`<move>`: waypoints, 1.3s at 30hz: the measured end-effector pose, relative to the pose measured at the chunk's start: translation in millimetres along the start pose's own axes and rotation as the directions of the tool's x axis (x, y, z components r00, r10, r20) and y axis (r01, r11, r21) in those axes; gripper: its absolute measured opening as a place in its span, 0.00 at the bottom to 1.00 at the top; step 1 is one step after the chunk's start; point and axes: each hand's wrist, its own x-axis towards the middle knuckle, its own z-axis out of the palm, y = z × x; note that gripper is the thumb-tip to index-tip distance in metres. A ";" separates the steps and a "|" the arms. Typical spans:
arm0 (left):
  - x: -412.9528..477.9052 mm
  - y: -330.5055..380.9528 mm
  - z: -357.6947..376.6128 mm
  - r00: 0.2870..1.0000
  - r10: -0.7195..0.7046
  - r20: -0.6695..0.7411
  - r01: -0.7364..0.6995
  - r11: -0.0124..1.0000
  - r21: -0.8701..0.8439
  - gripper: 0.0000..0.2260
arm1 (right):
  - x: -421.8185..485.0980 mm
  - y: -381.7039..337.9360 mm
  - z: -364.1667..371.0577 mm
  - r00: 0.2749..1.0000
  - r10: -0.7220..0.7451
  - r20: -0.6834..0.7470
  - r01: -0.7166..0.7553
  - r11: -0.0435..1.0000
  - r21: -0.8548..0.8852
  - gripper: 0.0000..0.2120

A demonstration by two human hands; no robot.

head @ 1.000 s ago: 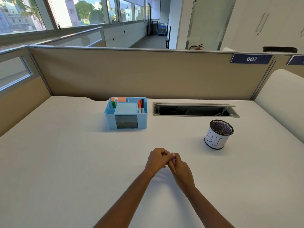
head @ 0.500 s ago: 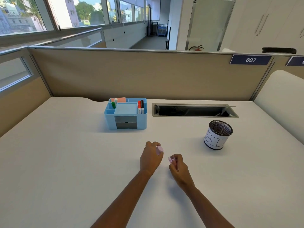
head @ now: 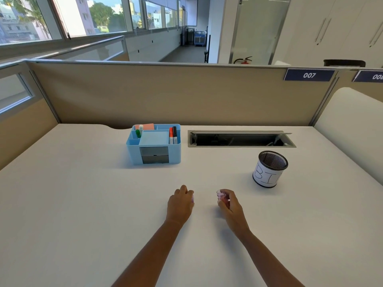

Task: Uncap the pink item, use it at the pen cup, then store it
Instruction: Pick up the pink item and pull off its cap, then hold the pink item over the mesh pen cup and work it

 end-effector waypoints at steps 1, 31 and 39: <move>0.2 -0.4 0.1 1.000 -0.006 0.013 0.006 1.000 -0.006 0.12 | 0.7 0.9 -2.0 1.000 -0.001 -0.004 0.001 1.000 -0.004 0.10; 68.3 156.8 5.6 0.997 -0.058 0.060 0.083 0.725 -0.684 0.43 | 81.9 -48.7 -159.9 0.919 -0.167 -0.358 0.020 0.924 -0.381 0.13; 94.1 191.4 20.3 0.984 -0.037 0.173 0.152 0.677 -0.720 0.44 | 94.2 -39.7 -176.6 0.921 -0.162 -0.353 -0.022 0.886 -0.463 0.14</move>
